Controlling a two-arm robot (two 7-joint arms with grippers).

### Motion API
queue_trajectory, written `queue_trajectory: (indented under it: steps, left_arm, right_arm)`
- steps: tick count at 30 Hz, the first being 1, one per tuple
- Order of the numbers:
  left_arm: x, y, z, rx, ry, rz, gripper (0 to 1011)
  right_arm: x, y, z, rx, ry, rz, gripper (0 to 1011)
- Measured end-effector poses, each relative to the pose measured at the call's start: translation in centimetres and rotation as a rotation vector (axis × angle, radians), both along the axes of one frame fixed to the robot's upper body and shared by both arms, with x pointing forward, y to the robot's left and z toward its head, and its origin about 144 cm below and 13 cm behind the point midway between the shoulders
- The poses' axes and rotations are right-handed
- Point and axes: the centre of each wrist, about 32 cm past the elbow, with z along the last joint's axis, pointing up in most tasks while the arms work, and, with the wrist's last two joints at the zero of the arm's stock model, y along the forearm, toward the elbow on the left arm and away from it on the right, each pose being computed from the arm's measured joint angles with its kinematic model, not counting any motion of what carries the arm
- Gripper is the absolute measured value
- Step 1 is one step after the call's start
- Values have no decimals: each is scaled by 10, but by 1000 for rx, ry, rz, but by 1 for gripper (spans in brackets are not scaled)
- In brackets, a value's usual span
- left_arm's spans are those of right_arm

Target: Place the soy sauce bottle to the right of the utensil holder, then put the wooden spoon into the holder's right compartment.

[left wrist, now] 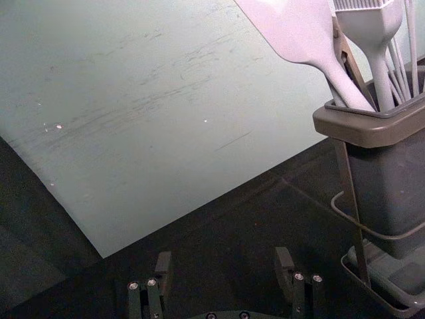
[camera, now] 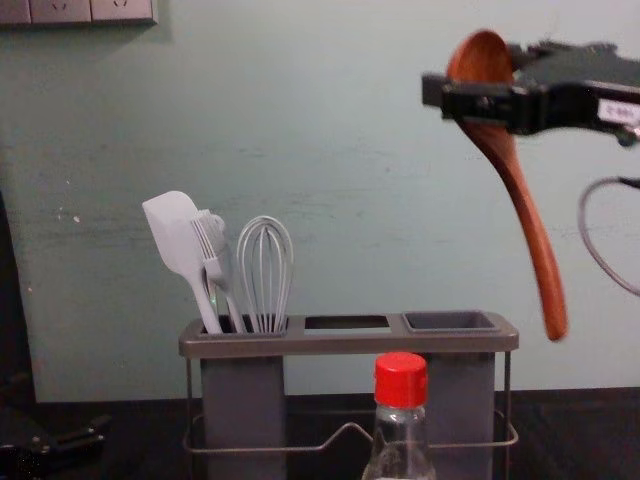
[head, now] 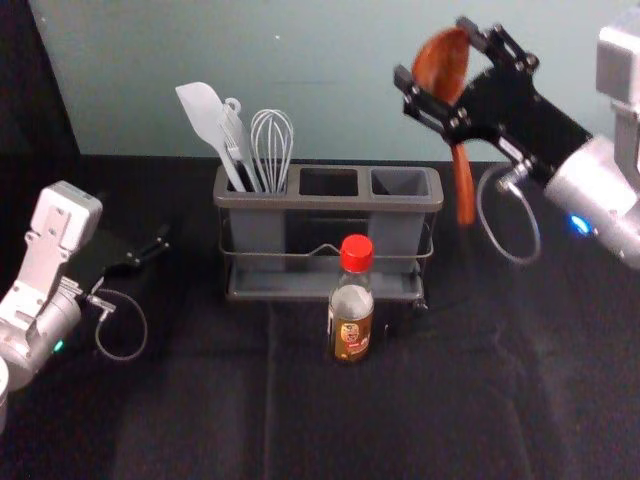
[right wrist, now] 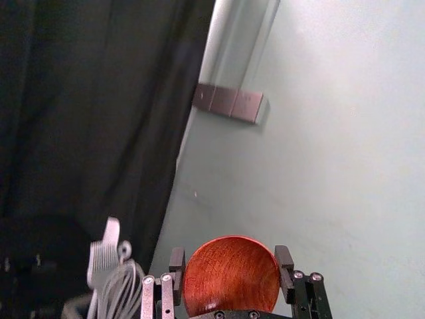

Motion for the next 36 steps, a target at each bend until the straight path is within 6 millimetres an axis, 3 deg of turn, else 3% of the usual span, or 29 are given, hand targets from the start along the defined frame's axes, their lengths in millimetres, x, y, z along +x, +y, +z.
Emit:
queue_trajectory:
  steps: [15,25,36]
  left_arm:
    - [0,0,0,0,0,0,1005]
    - [0,0,0,0,0,0,1005]
    - [0,0,0,0,0,0,1005]
  right_arm:
    - [40,19,8,85,-68,67,838]
    - [62,27,-8,78,-70,72,838]
    - [68,31,-30,57,-29,59,837]
